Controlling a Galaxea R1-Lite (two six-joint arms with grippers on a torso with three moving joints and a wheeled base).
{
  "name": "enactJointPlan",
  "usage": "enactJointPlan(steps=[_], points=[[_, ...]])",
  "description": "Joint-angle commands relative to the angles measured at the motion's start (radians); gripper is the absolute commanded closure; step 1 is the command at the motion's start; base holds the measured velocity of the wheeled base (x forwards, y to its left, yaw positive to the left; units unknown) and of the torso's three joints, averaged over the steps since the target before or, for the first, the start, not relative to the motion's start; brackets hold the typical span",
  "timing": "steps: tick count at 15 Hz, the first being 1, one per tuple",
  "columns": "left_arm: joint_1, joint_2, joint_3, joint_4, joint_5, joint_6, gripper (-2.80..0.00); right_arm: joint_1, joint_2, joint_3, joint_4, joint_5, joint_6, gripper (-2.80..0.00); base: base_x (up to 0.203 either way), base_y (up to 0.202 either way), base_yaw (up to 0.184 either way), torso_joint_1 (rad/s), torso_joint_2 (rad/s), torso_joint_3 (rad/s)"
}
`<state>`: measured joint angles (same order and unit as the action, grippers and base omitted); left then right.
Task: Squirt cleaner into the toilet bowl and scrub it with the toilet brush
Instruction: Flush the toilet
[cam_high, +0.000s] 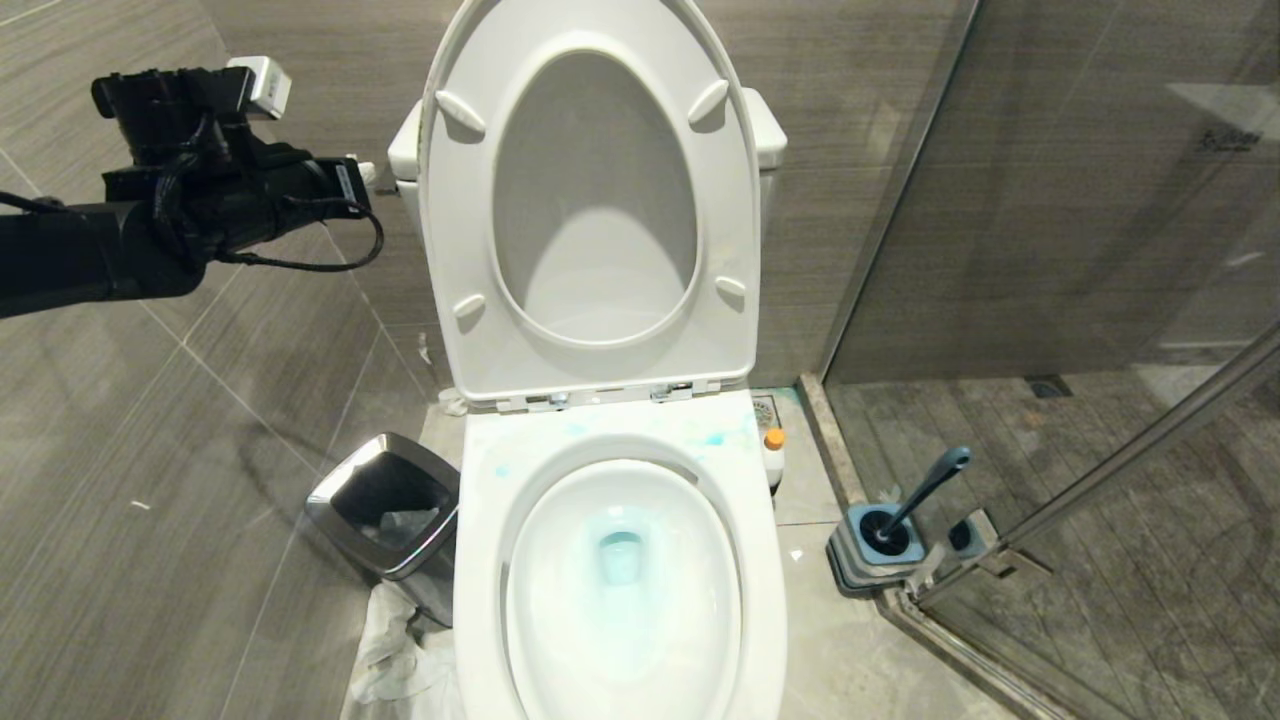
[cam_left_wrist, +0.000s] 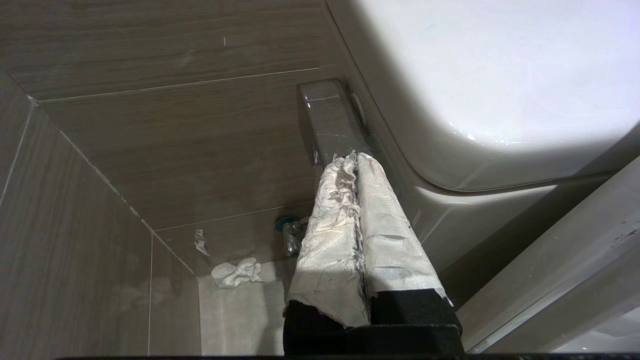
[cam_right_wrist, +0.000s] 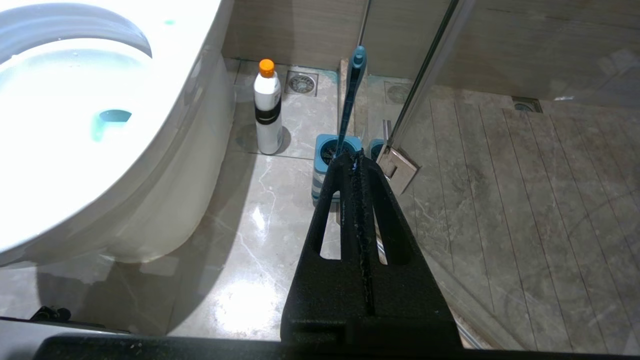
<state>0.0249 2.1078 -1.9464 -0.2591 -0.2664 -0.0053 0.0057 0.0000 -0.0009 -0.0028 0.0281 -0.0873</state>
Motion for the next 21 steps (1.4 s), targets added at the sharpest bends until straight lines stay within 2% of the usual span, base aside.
enactJointPlan(steps=[1,9,19,21], points=[[0.001,0.005,0.000,-0.005,-0.001,-0.001,0.00,0.000,0.002,0.001,-0.001,0.001,-0.001,0.00,0.000,0.000,0.000,0.000,0.00,0.000],[-0.005,0.066,-0.003,-0.008,-0.003,-0.003,0.00,0.000,0.002,-0.001,0.000,0.001,-0.001,0.00,0.000,0.000,0.000,0.000,0.00,0.000],[-0.048,0.121,-0.008,-0.011,-0.005,0.001,0.00,0.000,0.002,-0.001,0.000,0.001,0.000,0.00,0.000,0.000,0.000,0.000,0.00,0.000],[-0.048,0.135,-0.012,-0.041,-0.005,-0.002,0.00,0.000,0.002,-0.001,0.000,0.001,0.000,0.00,0.000,0.000,0.000,0.000,0.00,0.000]])
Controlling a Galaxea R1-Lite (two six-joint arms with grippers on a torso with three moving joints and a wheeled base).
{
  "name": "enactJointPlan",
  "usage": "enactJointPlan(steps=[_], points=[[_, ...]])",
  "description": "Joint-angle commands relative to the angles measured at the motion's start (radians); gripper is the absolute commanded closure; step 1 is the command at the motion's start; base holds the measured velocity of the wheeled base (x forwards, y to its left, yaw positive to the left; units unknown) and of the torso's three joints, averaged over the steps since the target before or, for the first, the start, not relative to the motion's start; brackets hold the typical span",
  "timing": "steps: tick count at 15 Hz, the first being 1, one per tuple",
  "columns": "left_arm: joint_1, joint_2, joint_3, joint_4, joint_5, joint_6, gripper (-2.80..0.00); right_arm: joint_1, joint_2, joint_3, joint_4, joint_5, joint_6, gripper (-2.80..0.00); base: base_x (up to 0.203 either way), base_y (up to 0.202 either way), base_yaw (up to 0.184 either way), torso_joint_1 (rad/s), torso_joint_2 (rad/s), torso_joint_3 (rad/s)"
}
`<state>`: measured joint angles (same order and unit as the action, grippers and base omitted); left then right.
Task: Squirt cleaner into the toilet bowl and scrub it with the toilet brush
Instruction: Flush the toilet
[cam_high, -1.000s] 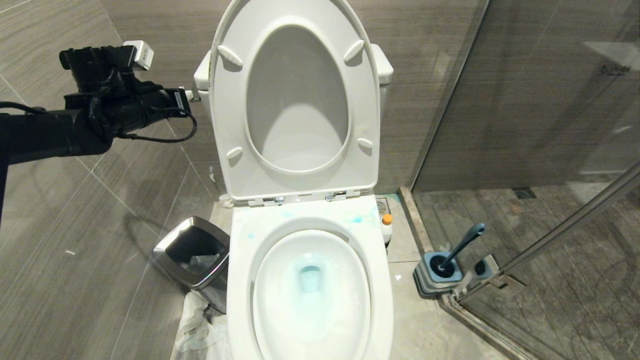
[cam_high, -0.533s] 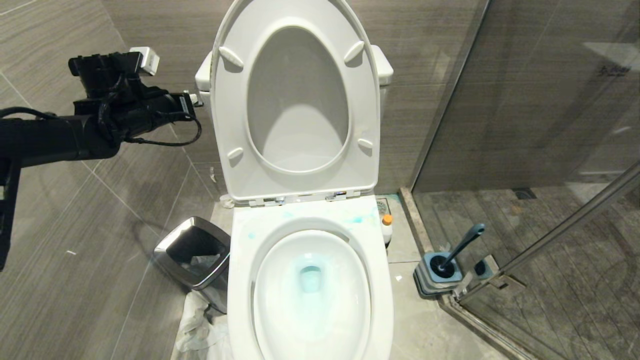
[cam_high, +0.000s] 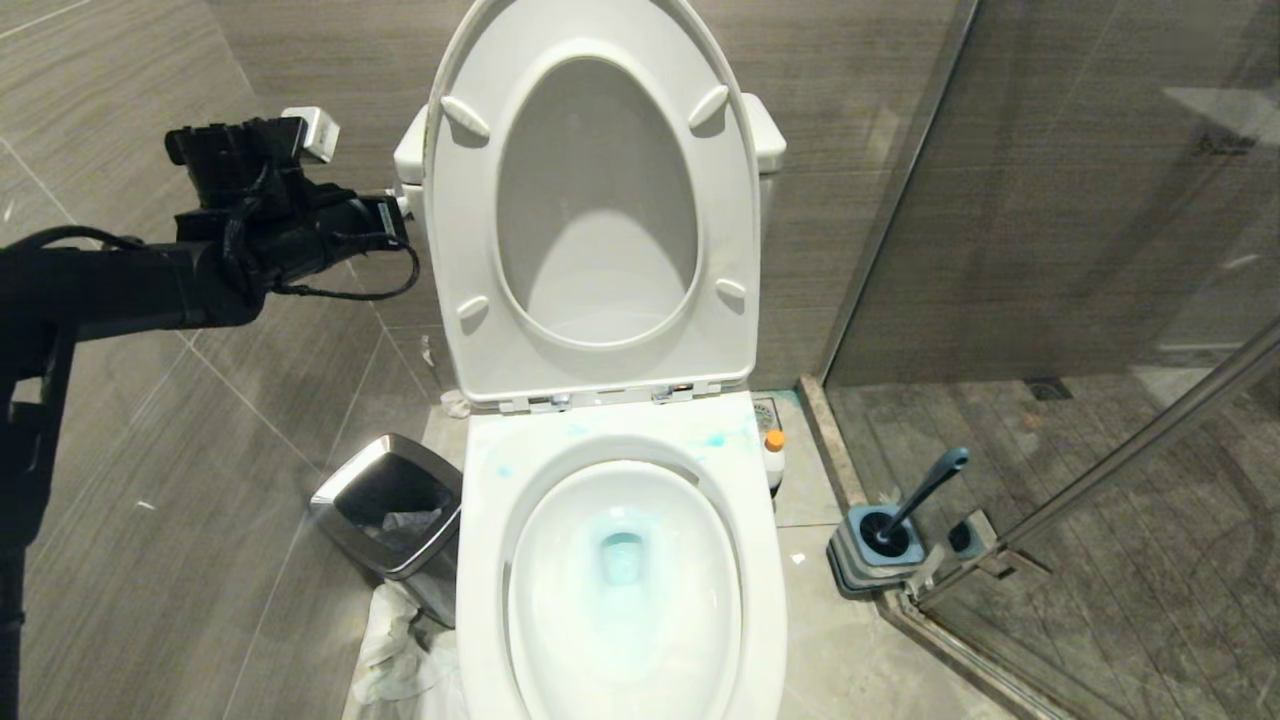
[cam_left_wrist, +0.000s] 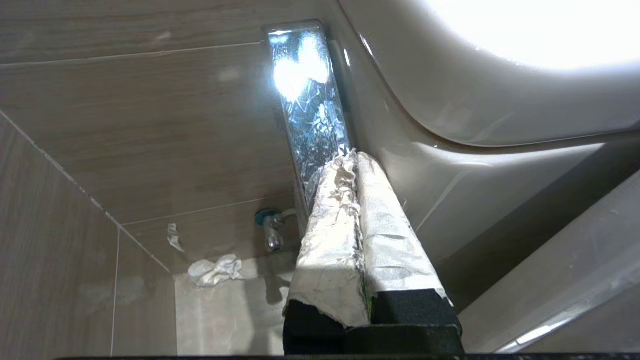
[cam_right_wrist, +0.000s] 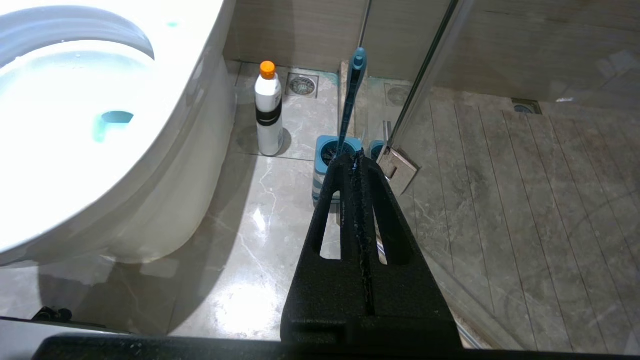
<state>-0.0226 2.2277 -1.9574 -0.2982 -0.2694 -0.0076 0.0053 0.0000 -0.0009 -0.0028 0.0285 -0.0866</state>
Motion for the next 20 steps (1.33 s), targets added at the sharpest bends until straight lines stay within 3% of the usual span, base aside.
enactJointPlan(steps=[1,7,20], points=[[0.000,0.025,-0.001,-0.005,-0.001,-0.002,0.00,0.001,0.002,-0.001,-0.001,0.001,-0.001,0.00,0.000,0.000,0.000,0.000,0.00,0.000],[0.000,0.053,-0.003,-0.022,0.001,-0.032,0.00,0.001,0.002,0.001,0.000,0.001,-0.002,0.00,0.000,0.000,0.000,0.000,0.00,0.000],[0.023,-0.034,-0.001,0.001,-0.007,-0.032,0.00,0.001,0.002,0.000,0.000,0.001,-0.001,0.00,0.000,0.000,0.000,0.000,0.00,0.000]])
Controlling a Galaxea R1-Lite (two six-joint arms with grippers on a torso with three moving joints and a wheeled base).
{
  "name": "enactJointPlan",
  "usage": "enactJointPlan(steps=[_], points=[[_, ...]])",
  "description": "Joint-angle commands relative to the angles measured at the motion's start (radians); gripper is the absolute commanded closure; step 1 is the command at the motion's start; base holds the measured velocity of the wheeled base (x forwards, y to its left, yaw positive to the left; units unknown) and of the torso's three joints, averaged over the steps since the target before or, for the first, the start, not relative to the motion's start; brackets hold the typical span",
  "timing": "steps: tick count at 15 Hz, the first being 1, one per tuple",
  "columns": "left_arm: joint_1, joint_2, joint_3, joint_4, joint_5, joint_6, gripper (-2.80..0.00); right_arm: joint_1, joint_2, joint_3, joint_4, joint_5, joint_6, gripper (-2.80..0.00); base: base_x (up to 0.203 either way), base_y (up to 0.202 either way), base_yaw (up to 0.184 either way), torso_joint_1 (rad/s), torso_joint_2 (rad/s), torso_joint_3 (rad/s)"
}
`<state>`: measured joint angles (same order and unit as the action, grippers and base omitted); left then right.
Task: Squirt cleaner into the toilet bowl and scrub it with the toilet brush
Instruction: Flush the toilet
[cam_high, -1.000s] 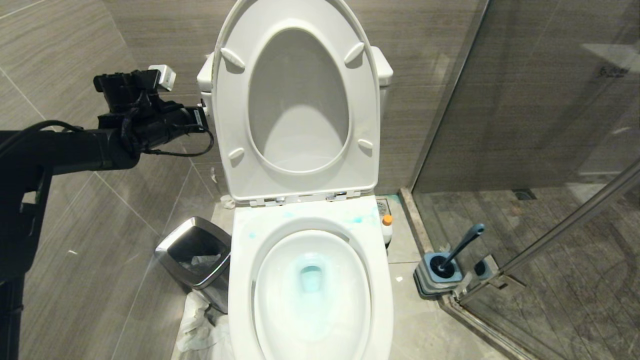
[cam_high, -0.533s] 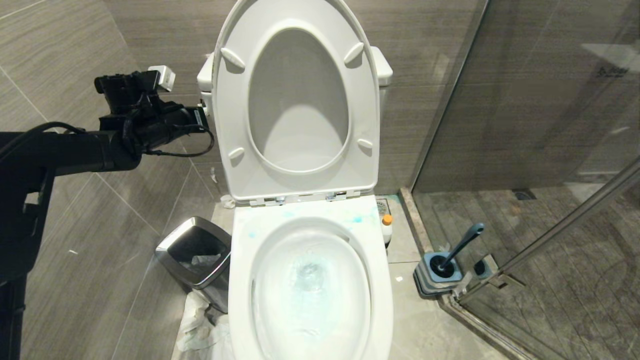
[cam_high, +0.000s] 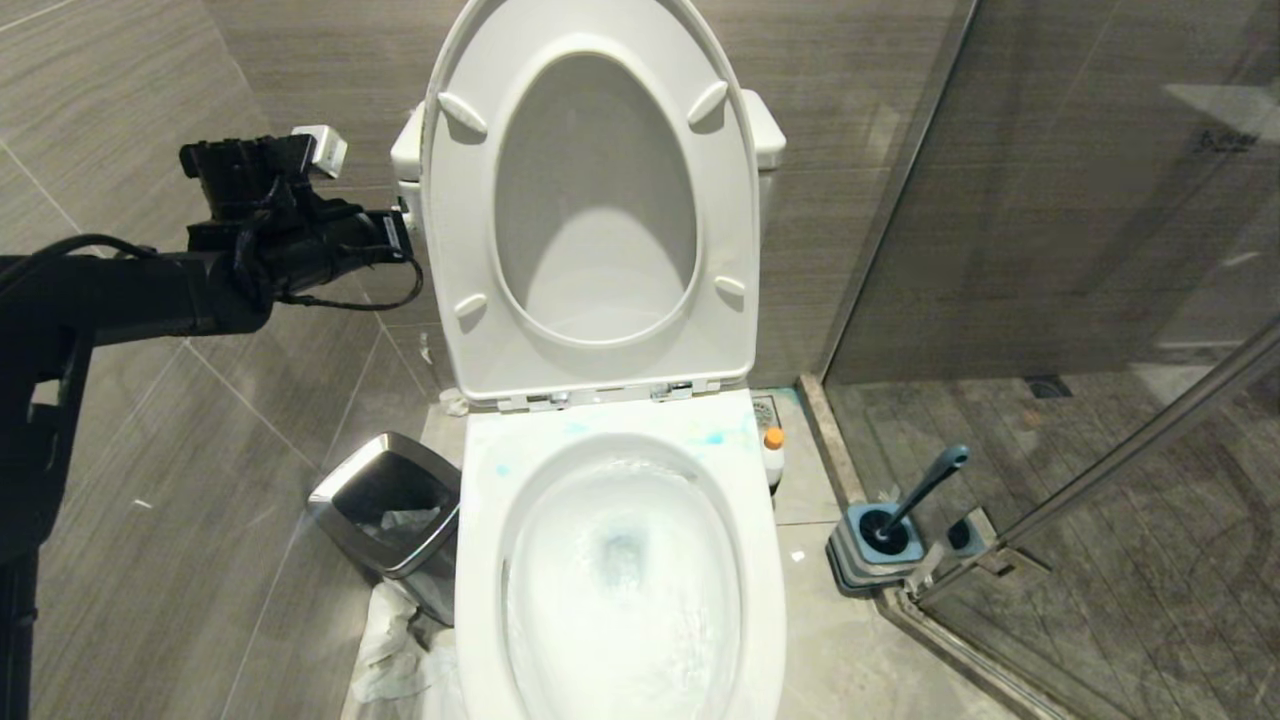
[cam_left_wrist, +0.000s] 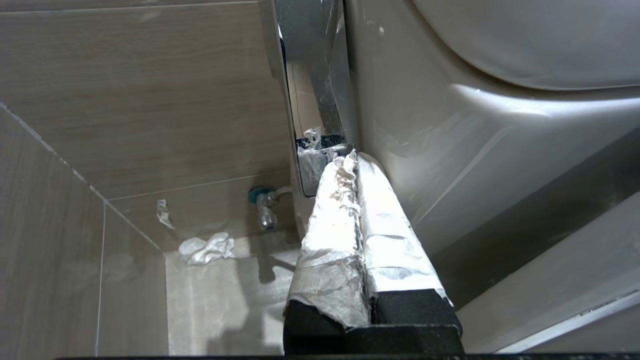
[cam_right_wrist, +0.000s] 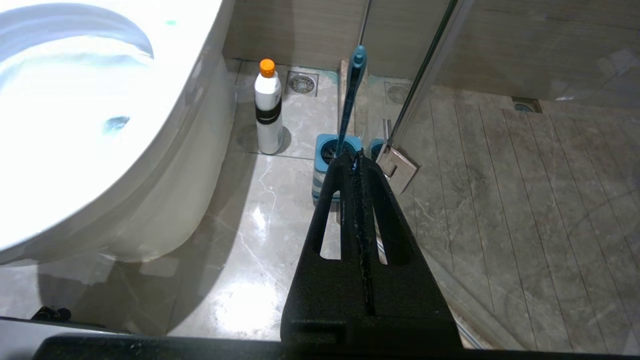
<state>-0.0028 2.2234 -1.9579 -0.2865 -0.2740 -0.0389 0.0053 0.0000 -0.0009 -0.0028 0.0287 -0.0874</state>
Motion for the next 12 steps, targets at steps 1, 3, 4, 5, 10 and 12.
enactJointPlan(steps=[1,3,4,5,10,12], points=[[0.008,-0.054,-0.001,-0.001,-0.002,-0.001,0.00,0.001,0.002,0.000,0.000,0.000,-0.001,0.00,0.000,0.000,0.000,0.000,0.00,0.000],[0.021,-0.107,-0.001,0.016,-0.003,0.000,0.00,0.001,0.002,-0.001,0.000,0.000,0.000,0.00,0.000,0.000,0.000,0.000,0.00,0.000],[0.027,-0.130,-0.001,0.018,-0.003,0.001,0.00,0.001,0.002,0.001,0.000,0.000,-0.001,0.00,0.000,0.000,0.000,0.000,0.00,0.000],[0.033,-0.151,0.000,0.018,-0.004,0.001,0.00,0.001,0.002,0.001,0.000,0.000,0.000,0.00,0.000,0.000,0.000,0.000,0.00,0.000],[0.061,-0.256,0.006,0.021,-0.004,-0.001,0.00,0.001,0.002,0.001,0.000,0.000,0.000,0.00,0.000,0.000,0.000,0.000,0.00,0.000],[0.067,-0.295,0.009,0.022,-0.006,-0.004,0.00,0.001,0.002,0.000,0.000,0.000,-0.002,0.00,0.000,0.000,0.000,0.000,0.00,0.000]])
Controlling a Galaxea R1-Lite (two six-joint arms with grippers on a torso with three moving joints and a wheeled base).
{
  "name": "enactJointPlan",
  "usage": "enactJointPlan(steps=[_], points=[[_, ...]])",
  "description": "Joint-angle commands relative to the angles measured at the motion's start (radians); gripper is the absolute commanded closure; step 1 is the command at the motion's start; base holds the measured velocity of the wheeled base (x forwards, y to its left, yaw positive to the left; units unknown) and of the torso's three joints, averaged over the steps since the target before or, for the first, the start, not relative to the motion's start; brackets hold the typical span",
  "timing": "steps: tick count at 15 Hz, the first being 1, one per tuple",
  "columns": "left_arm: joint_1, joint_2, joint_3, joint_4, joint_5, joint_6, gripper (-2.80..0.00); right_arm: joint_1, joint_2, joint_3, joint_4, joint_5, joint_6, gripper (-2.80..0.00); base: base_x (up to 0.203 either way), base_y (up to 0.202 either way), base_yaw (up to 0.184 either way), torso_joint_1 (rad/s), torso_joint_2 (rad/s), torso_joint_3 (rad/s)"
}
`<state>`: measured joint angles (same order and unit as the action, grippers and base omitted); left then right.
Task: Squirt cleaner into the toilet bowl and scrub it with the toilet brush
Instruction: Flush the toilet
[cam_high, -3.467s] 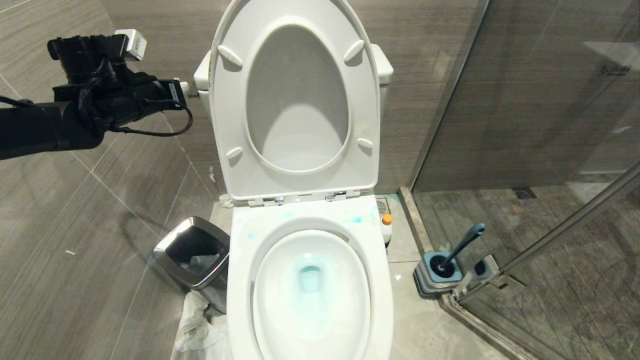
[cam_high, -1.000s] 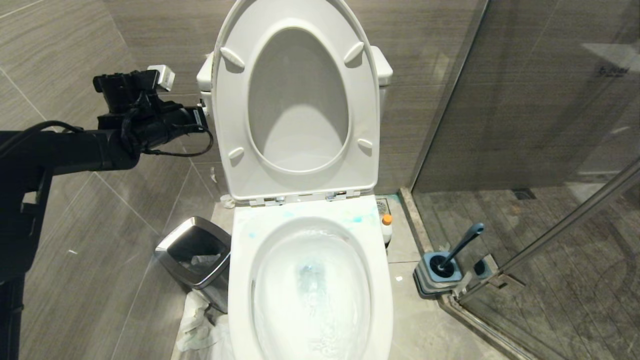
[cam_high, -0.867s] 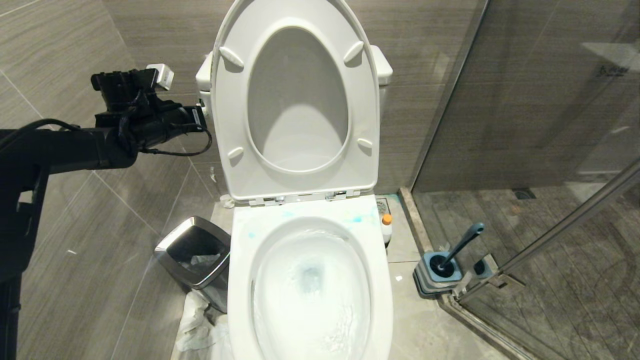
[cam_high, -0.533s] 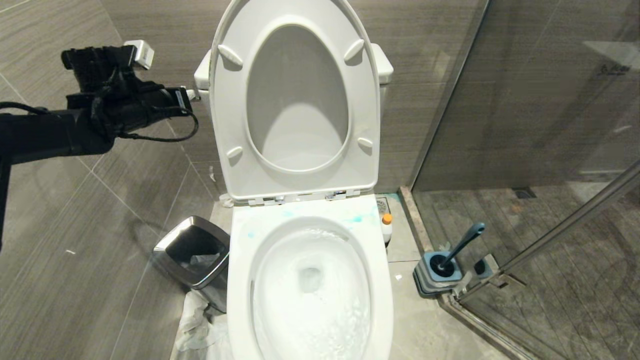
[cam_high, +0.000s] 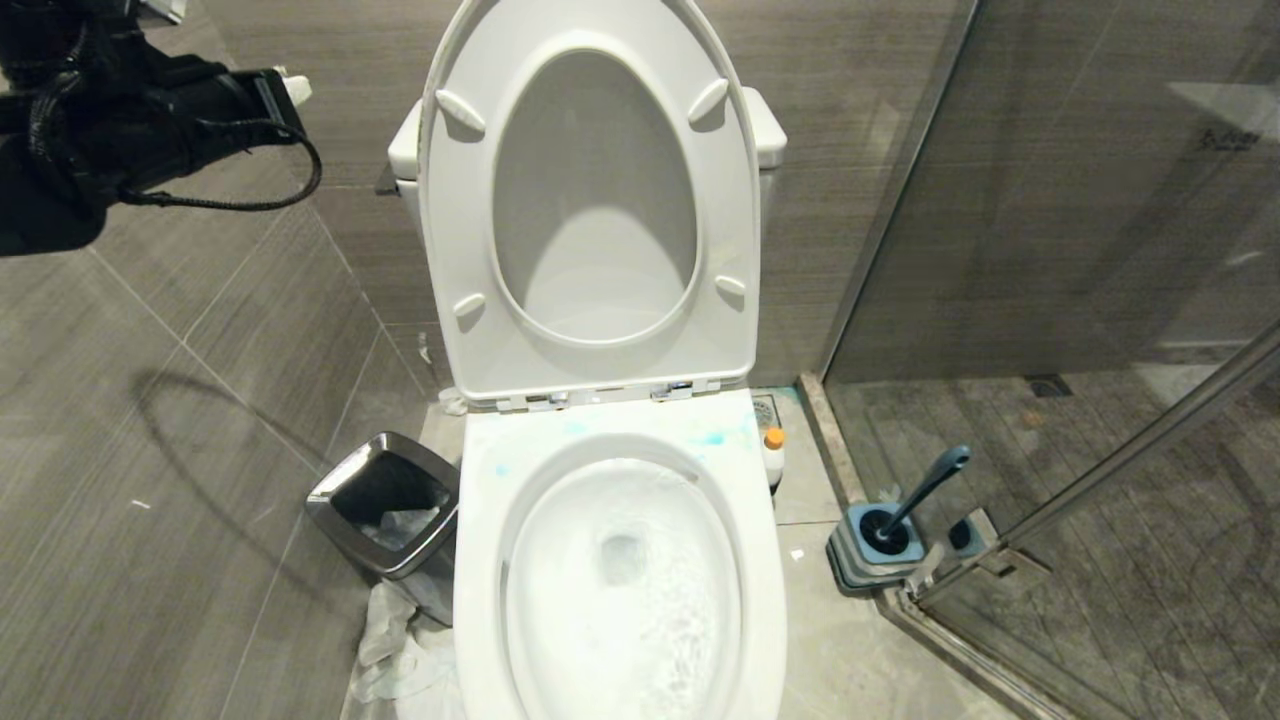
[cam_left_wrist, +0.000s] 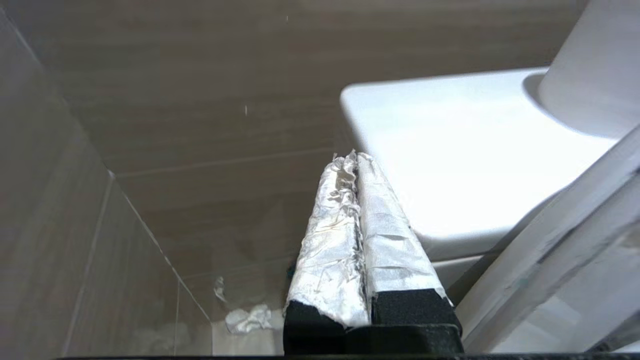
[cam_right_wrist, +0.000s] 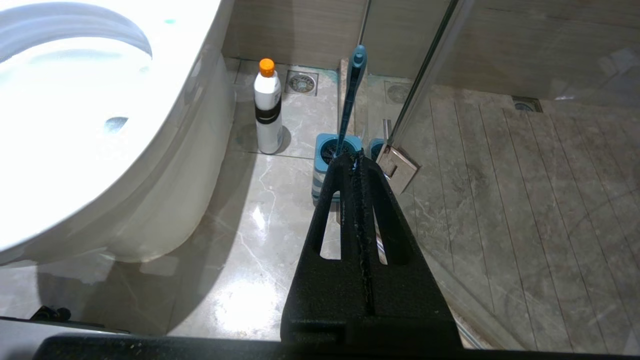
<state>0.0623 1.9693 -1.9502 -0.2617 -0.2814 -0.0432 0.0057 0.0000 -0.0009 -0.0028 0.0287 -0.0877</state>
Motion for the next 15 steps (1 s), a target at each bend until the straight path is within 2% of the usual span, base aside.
enactJointPlan(steps=[1,5,8,10,12,13,15], points=[[0.003,-0.065,0.001,-0.001,-0.014,-0.003,0.00,0.000,0.002,-0.001,0.000,0.000,0.000,0.00,0.000,0.000,0.000,0.000,0.00,0.000],[0.012,-0.176,0.013,0.084,-0.090,-0.034,0.00,0.000,0.002,0.001,0.000,0.000,-0.001,0.00,0.000,0.000,0.000,0.000,0.00,0.000],[0.021,-0.287,0.068,0.217,-0.178,-0.084,0.00,0.000,0.002,-0.001,0.000,0.000,0.000,0.00,0.000,0.000,0.000,0.000,0.00,0.000],[0.029,-0.384,0.168,0.322,-0.298,-0.153,0.00,0.000,0.002,0.000,0.000,0.000,0.000,0.00,0.000,0.000,0.000,0.000,0.00,0.000],[0.061,-0.453,0.227,0.467,-0.461,-0.195,0.00,0.000,0.002,-0.001,0.000,0.000,0.000,0.00,0.000,0.000,0.000,0.000,0.00,0.000],[0.073,-0.473,0.236,0.548,-0.512,-0.201,0.00,0.000,0.002,0.001,0.000,0.000,0.000,0.00,0.000,0.000,0.000,0.000,0.00,0.000],[0.077,-0.495,0.267,0.621,-0.541,-0.204,0.00,0.000,0.002,-0.001,0.000,0.000,0.000,0.00,0.000,0.000,0.000,0.000,0.00,0.000]])
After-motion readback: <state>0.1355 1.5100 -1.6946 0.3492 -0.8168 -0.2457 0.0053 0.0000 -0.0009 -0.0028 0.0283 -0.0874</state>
